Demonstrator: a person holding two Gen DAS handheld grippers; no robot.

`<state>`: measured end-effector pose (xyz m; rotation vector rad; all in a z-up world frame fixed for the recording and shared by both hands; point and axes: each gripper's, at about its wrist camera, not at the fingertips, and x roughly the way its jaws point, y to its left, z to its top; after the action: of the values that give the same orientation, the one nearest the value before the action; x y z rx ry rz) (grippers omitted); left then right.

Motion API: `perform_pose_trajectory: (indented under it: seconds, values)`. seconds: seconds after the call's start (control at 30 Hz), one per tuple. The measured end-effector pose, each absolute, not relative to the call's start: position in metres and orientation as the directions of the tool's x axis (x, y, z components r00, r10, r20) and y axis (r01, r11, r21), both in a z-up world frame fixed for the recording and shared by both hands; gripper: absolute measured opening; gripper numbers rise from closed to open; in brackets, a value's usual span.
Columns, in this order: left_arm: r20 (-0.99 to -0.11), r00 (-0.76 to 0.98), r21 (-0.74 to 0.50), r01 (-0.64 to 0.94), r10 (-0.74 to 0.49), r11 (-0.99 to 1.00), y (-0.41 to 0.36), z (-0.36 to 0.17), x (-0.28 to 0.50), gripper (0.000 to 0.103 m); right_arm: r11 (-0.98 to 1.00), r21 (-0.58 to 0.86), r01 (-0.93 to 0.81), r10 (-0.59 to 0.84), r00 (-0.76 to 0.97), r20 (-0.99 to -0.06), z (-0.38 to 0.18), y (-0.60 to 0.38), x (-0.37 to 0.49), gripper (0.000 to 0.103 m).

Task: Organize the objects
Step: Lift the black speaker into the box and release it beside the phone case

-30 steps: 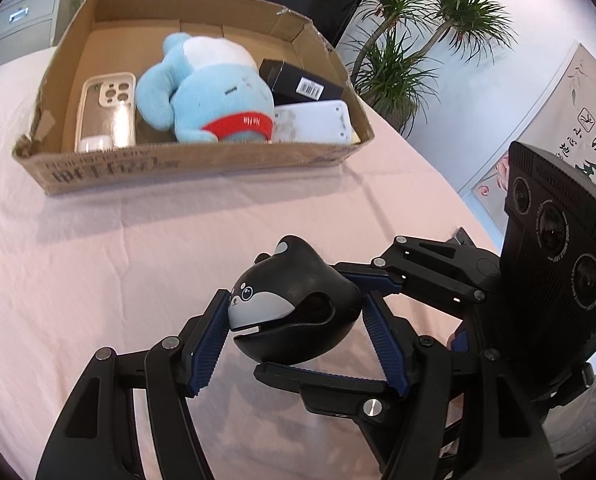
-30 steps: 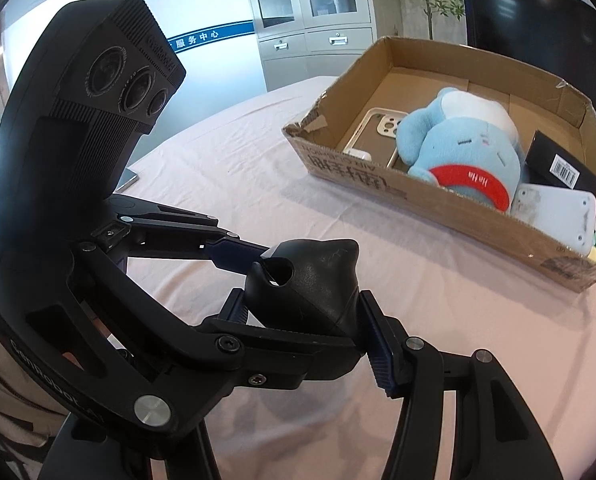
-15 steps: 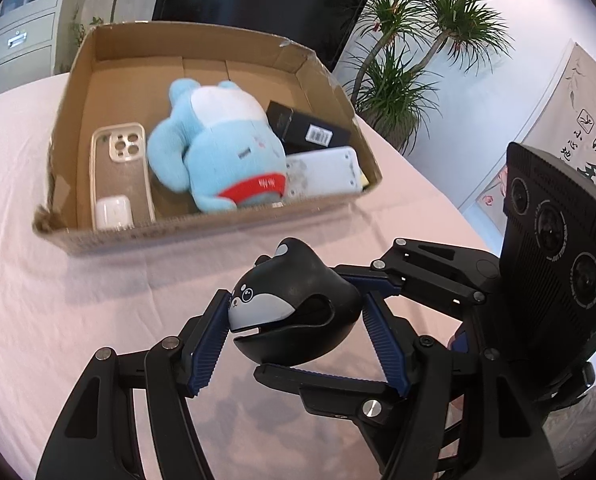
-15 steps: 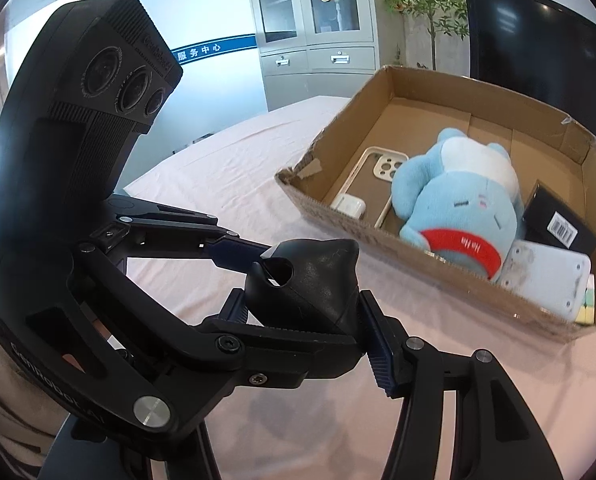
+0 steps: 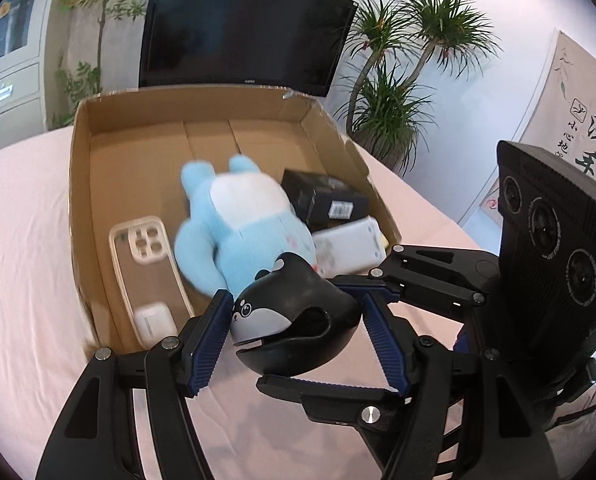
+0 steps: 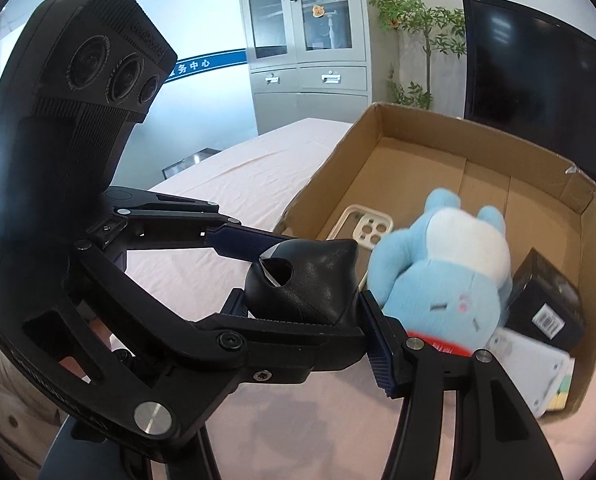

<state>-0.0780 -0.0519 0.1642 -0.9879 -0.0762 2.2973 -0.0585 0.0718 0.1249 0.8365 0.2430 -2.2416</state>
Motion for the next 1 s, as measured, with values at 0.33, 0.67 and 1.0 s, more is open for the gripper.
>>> perform_pose_trajectory:
  seconds: [0.33, 0.67, 1.0]
  values:
    - [-0.612, -0.520, -0.362, -0.486, 0.596, -0.796, -0.091, 0.150, -0.128, 0.065, -0.717, 0.049, 0.695, -0.536, -0.505, -0.677, 0.129, 0.037, -0.116, 0.054]
    - [-0.645, -0.466, -0.465, -0.390, 0.606, -0.795, -0.127, 0.102, -0.167, 0.066, -0.710, 0.045, 0.702, -0.496, -0.454, -0.740, 0.089, -0.008, -0.157, 0.054]
    - [-0.702, -0.497, -0.380, -0.344, 0.510, -0.858, -0.119, 0.097, -0.165, 0.070, -0.739, 0.098, 0.666, -0.461, -0.395, -0.795, 0.046, -0.019, -0.177, 0.054]
